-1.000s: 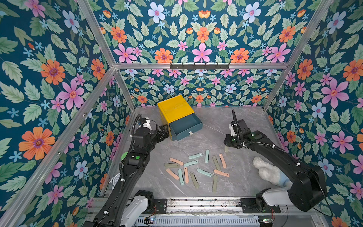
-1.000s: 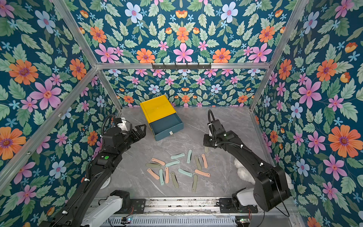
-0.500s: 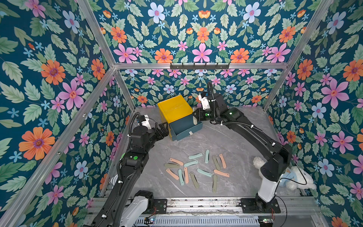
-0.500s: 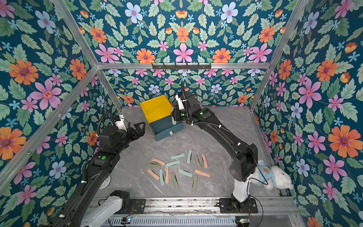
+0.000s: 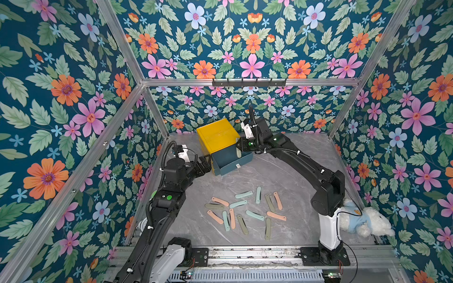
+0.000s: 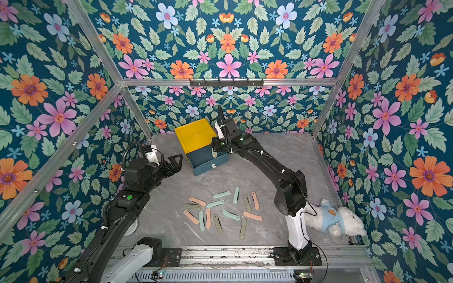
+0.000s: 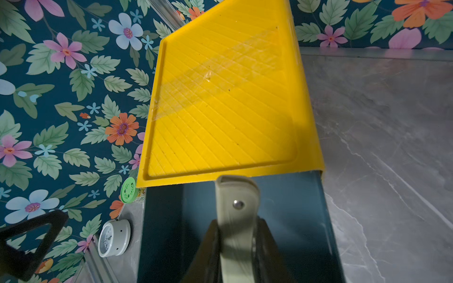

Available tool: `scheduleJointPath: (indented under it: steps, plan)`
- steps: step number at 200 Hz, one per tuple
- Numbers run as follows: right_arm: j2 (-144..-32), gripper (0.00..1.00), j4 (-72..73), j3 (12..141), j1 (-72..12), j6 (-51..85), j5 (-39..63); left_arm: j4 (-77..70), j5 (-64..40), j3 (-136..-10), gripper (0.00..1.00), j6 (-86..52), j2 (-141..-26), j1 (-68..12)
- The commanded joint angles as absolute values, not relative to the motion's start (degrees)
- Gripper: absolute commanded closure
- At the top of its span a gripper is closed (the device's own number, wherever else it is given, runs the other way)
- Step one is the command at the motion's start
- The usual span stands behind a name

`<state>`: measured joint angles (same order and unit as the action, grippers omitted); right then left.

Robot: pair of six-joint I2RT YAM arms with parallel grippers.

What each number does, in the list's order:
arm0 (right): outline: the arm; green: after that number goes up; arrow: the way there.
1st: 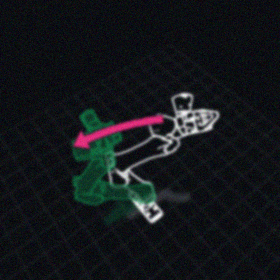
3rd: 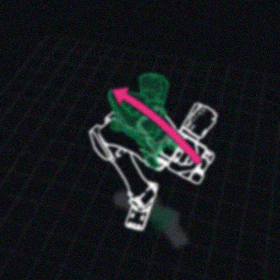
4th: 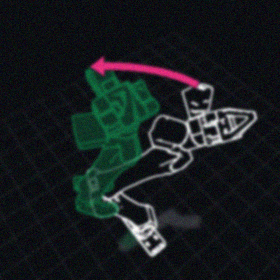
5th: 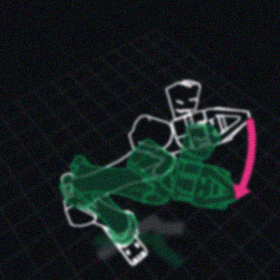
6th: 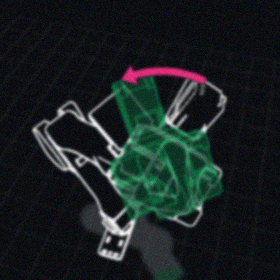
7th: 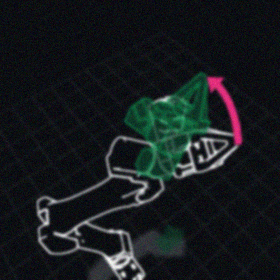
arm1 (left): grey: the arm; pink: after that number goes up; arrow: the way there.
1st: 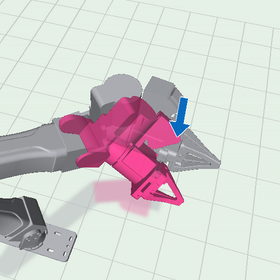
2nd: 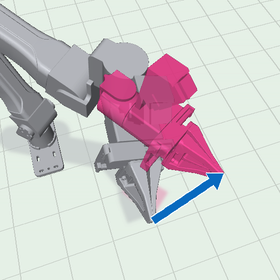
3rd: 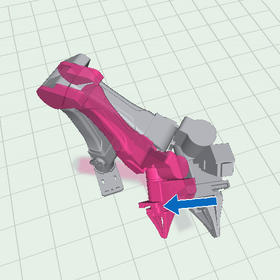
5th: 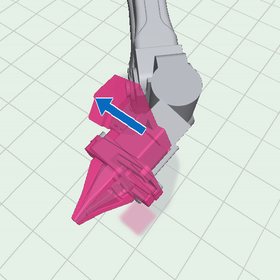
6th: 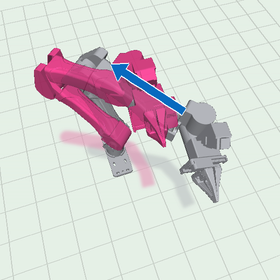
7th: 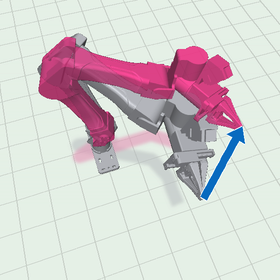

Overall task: Place the fruit knives into the drawer by color
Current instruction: Place the fruit knife in the drawer, then pick up the fruit knife from the center of the board.

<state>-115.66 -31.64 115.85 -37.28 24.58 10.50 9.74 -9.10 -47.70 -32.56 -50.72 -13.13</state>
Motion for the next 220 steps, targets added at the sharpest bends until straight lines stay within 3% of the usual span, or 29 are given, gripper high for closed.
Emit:
scheduleJointPath:
  steps: [1, 42, 104, 174, 220]
  plan:
    - [-115.6, 0.64, -31.5, 116.0, -37.4, 25.6, 10.5, 9.2, -9.7, -47.9, 0.00, -31.1, -50.9, -13.1]
    - [-114.2, 0.47, -30.9, 117.2, -37.4, 25.6, 9.9, 8.8, -9.6, -48.0, 0.00, -30.8, -50.7, -13.1]
    - [-107.0, 0.45, -31.3, 115.1, -37.4, 25.0, 12.0, 8.8, -8.9, -48.2, 0.01, -30.8, -49.9, -13.1]
    - [-80.3, 0.44, -25.2, 83.6, -37.4, 28.5, 10.3, 9.7, -6.6, -47.2, 0.01, -30.8, -49.3, -13.1]
    - [-65.5, 0.43, -31.1, 66.6, -37.4, 31.1, 7.6, 8.9, -6.5, -46.3, 0.01, -31.4, -49.5, -13.1]
